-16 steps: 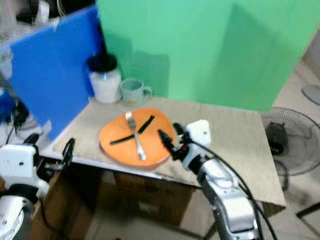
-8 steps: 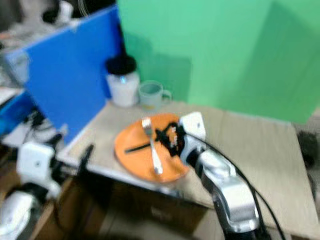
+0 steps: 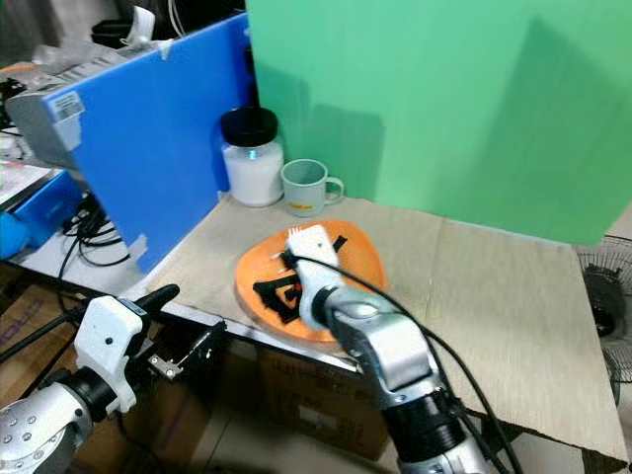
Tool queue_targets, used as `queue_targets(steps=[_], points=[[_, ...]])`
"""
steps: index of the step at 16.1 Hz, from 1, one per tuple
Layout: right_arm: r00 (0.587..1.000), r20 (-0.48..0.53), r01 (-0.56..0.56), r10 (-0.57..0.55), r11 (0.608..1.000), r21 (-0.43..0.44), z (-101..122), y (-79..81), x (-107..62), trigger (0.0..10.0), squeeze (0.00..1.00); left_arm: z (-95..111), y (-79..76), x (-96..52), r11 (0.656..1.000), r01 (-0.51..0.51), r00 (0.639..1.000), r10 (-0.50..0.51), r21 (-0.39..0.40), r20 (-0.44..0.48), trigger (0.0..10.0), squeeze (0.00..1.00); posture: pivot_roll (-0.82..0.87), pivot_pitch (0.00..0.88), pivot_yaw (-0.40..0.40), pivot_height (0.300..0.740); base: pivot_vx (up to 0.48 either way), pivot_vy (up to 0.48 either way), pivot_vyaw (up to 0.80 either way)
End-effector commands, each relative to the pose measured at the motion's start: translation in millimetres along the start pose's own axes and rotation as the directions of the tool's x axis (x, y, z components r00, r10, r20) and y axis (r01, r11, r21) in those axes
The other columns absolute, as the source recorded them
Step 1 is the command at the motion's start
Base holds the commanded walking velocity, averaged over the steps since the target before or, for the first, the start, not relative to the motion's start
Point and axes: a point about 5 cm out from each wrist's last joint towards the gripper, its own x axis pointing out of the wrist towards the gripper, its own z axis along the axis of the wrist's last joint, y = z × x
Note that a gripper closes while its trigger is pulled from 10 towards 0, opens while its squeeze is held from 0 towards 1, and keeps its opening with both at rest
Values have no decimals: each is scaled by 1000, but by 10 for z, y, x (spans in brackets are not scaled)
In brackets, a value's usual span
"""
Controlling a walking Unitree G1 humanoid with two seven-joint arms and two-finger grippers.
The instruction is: Setting the table
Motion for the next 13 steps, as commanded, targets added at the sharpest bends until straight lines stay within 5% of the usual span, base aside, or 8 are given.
queue_targets(steps=[1,2,3,9,10,11,12,13], points=[[997,-7,77,-78,995,-61,38,-27,63,10000,976,-5,-5,15,1000,25,1000,-25,10,-11,10000,0,-10,0,40,740,0,0,0],[993,-9,120,-121,989,-86,53,-34,98,10000,867,-7,-9,14,999,33,999,-33,11,-15,10000,0,-6,0,38,740,0,0,0],[988,8,152,-152,987,-46,122,-33,118,10000,0,-9,-13,2,999,43,999,-42,13,-19,10000,0,-4,0,37,740,0,0,0],[979,-16,203,-204,979,-30,99,-74,136,10000,0,-31,-56,4,997,80,996,-80,1,-27,10000,0,-20,0,50,740,0,0,0],[977,-47,207,-207,978,-17,32,-72,163,8431,0,-27,-62,12,996,89,996,-89,2,-26,10000,0,-19,0,52,740,0,0,0],[977,-79,202,-199,979,20,-40,-64,196,3059,0,-16,-55,18,995,95,995,-95,4,-23,10000,0,-15,0,53,740,0,0,0],[977,-92,198,-194,979,44,-69,-58,216,78,0,-11,-48,19,995,97,995,-97,6,-23,10000,0,-15,0,53,740,0,0,0],[977,-94,198,-193,979,52,-73,-54,224,0,0,-10,-47,16,995,98,995,-98,7,-23,10000,0,-13,0,55,740,0,0,0]])
